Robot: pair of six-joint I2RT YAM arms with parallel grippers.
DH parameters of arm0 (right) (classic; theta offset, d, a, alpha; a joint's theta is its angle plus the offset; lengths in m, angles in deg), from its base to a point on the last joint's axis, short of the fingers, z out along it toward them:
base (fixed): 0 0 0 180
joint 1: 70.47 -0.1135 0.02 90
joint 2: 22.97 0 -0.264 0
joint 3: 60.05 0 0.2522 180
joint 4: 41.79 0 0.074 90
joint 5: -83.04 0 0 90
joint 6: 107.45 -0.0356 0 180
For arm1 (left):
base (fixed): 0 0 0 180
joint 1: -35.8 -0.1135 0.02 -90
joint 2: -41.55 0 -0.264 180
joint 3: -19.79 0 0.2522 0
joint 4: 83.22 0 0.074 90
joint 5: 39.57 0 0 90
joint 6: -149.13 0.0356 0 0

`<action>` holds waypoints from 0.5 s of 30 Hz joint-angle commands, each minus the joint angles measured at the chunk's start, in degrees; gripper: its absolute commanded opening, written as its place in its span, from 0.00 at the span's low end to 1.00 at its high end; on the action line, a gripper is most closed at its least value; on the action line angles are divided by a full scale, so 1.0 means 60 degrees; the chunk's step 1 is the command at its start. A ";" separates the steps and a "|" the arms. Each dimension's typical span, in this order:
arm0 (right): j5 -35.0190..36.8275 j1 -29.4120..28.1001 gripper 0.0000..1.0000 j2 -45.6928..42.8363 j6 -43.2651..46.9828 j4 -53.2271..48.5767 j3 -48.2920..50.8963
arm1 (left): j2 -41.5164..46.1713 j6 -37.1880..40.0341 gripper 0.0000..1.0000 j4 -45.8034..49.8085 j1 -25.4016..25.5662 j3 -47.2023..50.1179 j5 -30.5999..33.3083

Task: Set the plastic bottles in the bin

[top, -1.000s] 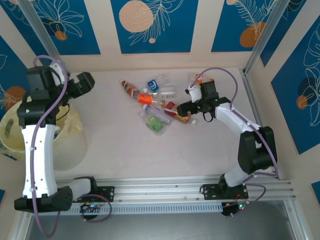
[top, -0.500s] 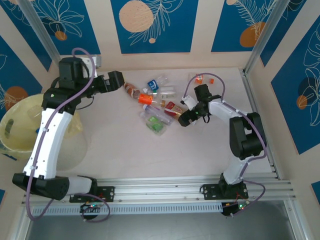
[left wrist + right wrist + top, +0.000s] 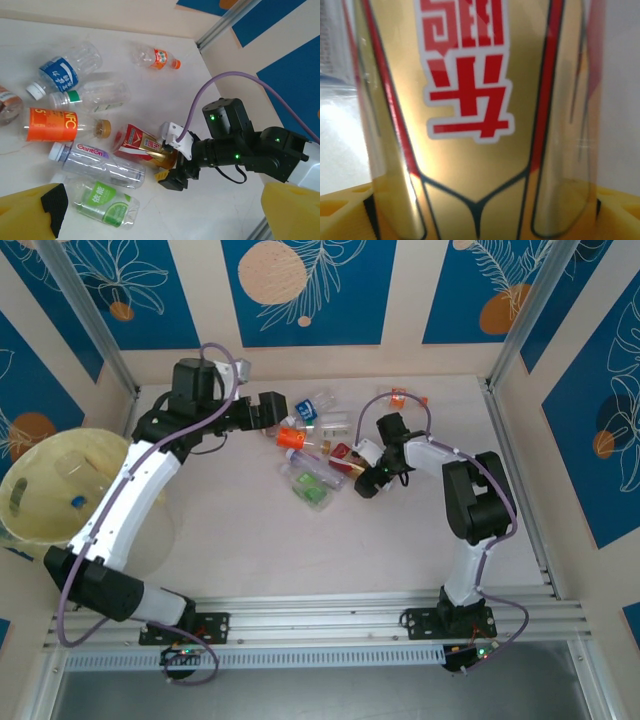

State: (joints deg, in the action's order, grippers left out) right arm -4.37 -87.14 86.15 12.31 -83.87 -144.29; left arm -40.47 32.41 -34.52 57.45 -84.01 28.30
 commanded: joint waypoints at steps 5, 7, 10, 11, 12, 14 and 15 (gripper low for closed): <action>0.0180 0.0008 0.67 -0.0542 0.0308 0.0826 0.0645 | -0.0282 -0.0120 1.00 -0.0526 0.0228 0.0064 -0.0167; 0.0145 0.0076 0.61 -0.0779 0.0187 0.1031 0.0819 | -0.0317 -0.0186 1.00 -0.0673 0.0230 0.0141 -0.0148; -0.0028 0.0172 0.53 -0.1182 0.0014 0.1188 0.1090 | -0.0400 -0.0439 1.00 -0.1074 0.0237 0.0402 -0.0092; -0.0064 0.0192 0.51 -0.1342 -0.0058 0.1256 0.1201 | -0.0433 -0.0540 1.00 -0.1220 0.0246 0.0505 -0.0115; -0.0045 0.0185 0.50 -0.1479 -0.0108 0.1323 0.1295 | -0.0463 -0.0616 1.00 -0.1329 0.0250 0.0571 -0.0140; -0.0007 0.0204 0.50 -0.1812 -0.0227 0.1511 0.1536 | -0.0549 -0.0748 1.00 -0.1490 0.0261 0.0691 -0.0218; 0.0018 0.0211 0.49 -0.1957 -0.0269 0.1586 0.1639 | -0.0579 -0.0775 1.00 -0.1522 0.0257 0.0715 -0.0251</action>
State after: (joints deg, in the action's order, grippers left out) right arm -3.28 -86.20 77.82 12.18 -76.88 -135.92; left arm -42.77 29.46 -40.66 58.22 -80.60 28.08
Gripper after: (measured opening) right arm 0.626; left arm 0.999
